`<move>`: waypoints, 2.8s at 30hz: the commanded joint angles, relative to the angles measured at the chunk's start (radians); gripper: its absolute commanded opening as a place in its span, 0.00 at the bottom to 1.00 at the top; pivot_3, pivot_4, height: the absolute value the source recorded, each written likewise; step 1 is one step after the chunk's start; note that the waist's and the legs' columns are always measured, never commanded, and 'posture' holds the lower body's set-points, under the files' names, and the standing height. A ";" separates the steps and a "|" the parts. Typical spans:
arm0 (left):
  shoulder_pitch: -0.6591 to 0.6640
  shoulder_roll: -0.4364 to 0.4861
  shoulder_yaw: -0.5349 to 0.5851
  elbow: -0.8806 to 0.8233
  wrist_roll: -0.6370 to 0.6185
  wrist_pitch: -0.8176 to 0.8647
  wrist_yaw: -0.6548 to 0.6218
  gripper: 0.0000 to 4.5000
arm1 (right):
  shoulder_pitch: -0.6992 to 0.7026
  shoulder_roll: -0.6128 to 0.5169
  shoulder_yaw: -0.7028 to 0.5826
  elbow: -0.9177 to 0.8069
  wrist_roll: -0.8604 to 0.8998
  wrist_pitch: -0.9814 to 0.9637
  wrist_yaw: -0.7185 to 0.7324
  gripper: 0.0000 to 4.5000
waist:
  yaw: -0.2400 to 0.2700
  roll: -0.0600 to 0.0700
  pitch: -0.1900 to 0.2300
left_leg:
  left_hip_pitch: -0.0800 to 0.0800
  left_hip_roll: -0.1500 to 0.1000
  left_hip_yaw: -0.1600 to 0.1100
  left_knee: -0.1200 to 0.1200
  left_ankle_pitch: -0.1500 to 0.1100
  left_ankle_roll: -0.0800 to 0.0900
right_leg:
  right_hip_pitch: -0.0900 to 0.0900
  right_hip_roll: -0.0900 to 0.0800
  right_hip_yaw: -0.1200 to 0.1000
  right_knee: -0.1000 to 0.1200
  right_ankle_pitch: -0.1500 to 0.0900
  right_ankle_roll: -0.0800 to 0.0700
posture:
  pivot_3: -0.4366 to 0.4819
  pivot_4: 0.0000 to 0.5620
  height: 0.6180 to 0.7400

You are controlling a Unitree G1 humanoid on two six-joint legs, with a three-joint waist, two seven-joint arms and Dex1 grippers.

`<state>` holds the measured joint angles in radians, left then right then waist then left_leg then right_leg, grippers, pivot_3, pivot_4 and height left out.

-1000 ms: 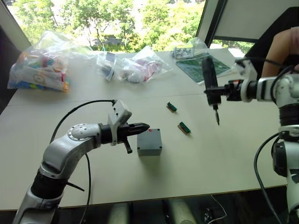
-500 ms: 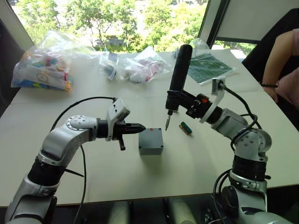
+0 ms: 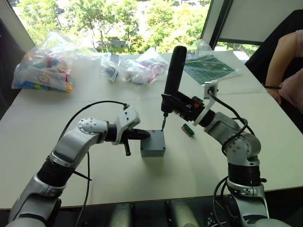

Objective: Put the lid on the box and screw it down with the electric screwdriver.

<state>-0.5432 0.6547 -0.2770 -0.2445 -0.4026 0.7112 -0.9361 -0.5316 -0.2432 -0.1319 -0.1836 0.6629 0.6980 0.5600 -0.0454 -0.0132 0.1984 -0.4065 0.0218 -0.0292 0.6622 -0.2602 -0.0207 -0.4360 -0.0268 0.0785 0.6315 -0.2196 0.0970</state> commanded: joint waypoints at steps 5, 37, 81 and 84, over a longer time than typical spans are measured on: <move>0.027 0.013 0.002 -0.037 0.004 0.020 -0.013 0.00 | 0.002 0.009 0.035 0.004 -0.044 -0.106 0.018 0.42 | 0.000 0.000 0.000 | 0.000 0.000 0.000 0.000 0.000 0.000 | 0.000 0.000 0.000 0.000 0.000 0.000 | 0.48 0.27 1.00; 0.044 0.002 -0.021 -0.037 0.034 0.023 -0.022 0.00 | 0.231 -0.056 0.213 0.020 -0.286 -0.354 0.025 0.42 | 0.002 -0.008 -0.022 | 0.018 0.000 0.000 -0.004 0.000 0.000 | 0.017 -0.001 0.000 -0.002 -0.006 0.002 | 0.48 0.27 1.00; 0.151 0.075 0.222 -0.291 -0.249 0.166 0.002 0.00 | -0.128 -0.696 -0.092 0.248 0.309 0.916 -0.284 0.42 | -0.004 -0.003 -0.008 | 0.008 0.000 0.005 -0.015 -0.001 0.002 | 0.001 -0.001 0.004 -0.003 -0.010 -0.005 | 0.48 0.27 1.00; 0.164 0.072 0.204 -0.278 -0.230 0.139 0.006 0.00 | -0.133 -0.678 -0.080 0.342 0.359 0.916 -0.347 0.42 | -0.004 -0.003 -0.007 | 0.009 0.000 0.004 -0.015 -0.001 0.002 | 0.001 0.000 0.003 -0.002 -0.010 -0.005 | 0.48 0.27 1.00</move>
<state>-0.3804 0.7262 -0.0680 -0.5123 -0.6409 0.8807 -0.9312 -0.6364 -0.9167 -0.1873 0.1368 0.9756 1.6078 0.2427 -0.0496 -0.0162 0.1916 -0.3970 0.0220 -0.0248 0.6478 -0.2616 -0.0183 -0.4347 -0.0265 0.0819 0.6295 -0.2300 0.0927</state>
